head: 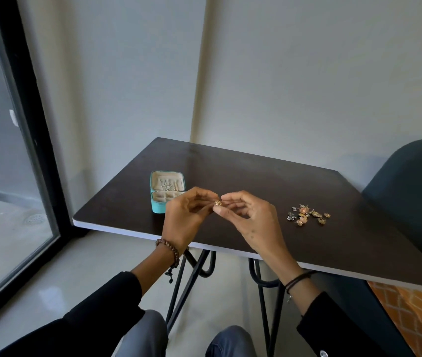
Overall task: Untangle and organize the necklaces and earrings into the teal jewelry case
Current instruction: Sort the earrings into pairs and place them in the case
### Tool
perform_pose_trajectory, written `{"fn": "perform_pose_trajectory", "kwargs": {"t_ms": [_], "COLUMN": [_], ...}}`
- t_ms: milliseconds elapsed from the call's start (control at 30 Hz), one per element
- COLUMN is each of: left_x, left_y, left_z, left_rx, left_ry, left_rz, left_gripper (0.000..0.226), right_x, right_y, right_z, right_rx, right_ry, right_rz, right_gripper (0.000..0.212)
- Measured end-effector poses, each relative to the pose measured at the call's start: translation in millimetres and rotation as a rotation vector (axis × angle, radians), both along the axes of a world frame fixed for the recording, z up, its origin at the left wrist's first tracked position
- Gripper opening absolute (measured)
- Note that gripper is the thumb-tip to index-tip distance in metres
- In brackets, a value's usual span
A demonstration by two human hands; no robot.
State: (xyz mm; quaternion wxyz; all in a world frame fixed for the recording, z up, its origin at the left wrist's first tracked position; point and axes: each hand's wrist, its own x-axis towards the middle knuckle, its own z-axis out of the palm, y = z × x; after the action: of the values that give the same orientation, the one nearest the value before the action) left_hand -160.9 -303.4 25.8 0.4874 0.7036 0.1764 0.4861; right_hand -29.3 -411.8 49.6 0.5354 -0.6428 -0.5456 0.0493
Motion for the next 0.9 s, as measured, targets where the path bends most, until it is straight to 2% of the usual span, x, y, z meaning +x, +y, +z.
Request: {"fn": "perform_pose_trajectory", "kwargs": {"t_ms": [267,533,700,800,900], "left_x": [-17,-33,-47,-54,-57], "left_y": [30,71,101,111,114], "left_z": [2,2,-10,-21,-32], "left_rx": [0.185,0.214,0.126,-0.024,-0.168], "left_ry": [0.061,0.163,0.362,0.461,0.399], "left_rz": [0.184,0.256,0.494,0.468,0.374], "left_gripper": [0.018,0.022,0.021,0.031,0.039], "right_x": [-9,-12,-1,4,6], "right_y": [44,93,118,130,137], "right_z": [4,10,5,1,-7], "right_rx": [0.002,-0.111,-0.155,-0.194,-0.241], "right_ry": [-0.204,-0.198,-0.176,-0.195,-0.265], "right_rz": [0.031,0.051,0.016,-0.002,0.012], "right_gripper": [0.018,0.014,0.013,0.014,0.015]}}
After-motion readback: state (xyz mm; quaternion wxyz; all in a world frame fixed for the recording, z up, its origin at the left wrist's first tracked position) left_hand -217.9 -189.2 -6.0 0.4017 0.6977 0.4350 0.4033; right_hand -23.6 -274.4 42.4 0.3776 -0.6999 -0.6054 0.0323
